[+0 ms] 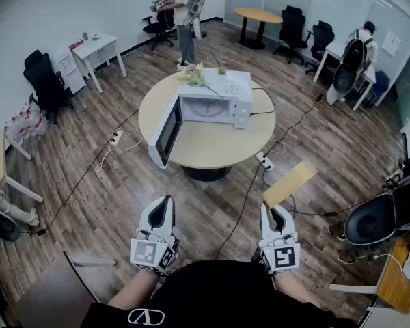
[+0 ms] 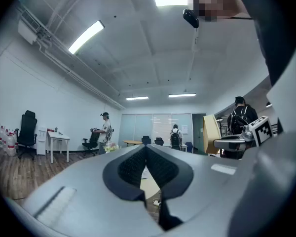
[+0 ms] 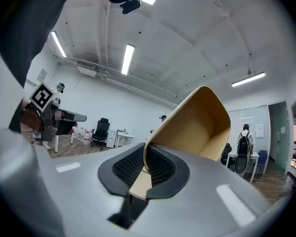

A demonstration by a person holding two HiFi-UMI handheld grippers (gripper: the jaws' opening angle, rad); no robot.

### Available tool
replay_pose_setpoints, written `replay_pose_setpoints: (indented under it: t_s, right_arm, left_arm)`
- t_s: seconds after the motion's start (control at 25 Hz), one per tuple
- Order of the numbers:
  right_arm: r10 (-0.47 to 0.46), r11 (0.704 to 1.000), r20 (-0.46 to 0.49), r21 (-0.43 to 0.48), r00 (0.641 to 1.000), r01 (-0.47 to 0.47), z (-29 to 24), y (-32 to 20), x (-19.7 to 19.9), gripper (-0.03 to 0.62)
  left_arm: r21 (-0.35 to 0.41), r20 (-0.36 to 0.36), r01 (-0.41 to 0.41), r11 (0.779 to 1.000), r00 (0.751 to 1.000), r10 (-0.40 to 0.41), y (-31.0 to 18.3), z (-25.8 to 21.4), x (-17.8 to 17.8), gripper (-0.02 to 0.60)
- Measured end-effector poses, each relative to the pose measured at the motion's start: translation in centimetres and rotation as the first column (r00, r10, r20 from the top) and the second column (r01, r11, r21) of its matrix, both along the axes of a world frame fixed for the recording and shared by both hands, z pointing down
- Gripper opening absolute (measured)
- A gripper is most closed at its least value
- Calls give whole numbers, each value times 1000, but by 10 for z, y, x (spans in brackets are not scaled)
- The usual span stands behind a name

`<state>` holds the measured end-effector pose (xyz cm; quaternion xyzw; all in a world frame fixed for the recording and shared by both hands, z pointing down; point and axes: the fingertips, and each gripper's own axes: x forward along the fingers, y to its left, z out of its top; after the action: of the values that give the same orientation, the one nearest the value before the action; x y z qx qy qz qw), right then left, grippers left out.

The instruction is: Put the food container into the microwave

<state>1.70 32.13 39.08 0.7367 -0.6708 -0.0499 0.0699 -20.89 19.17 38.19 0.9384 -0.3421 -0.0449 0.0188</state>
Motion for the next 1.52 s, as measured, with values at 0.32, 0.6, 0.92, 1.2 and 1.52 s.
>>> replay_pose_setpoints:
  t_s: [0.32,0.6,0.92,1.2,1.52]
  right_arm:
    - [-61,996,-8,70,998,61,-5,4,9,21]
    - [-50,997,21,63,998,49,2,20,34,21]
    - [-136,989,21,52,990,135,18,41,50,21]
    - [-212,976,83,69,974,206,33,43,68,21]
    - [-212,975,60,76,976,207,37,6,82,21]
  left_arm:
    - [7,-9,8,1000,1000,-8,5,-5,15,1]
    - [3,2,6,1000,1000,-6,24,-1,36,0]
    - [9,32,23,1000,999,-24,54,5,72,0]
    - [4,78,25,1000,997,-26,76,16,101,0]
    - [17,72,13,1000,997,-14,38,21,119,0]
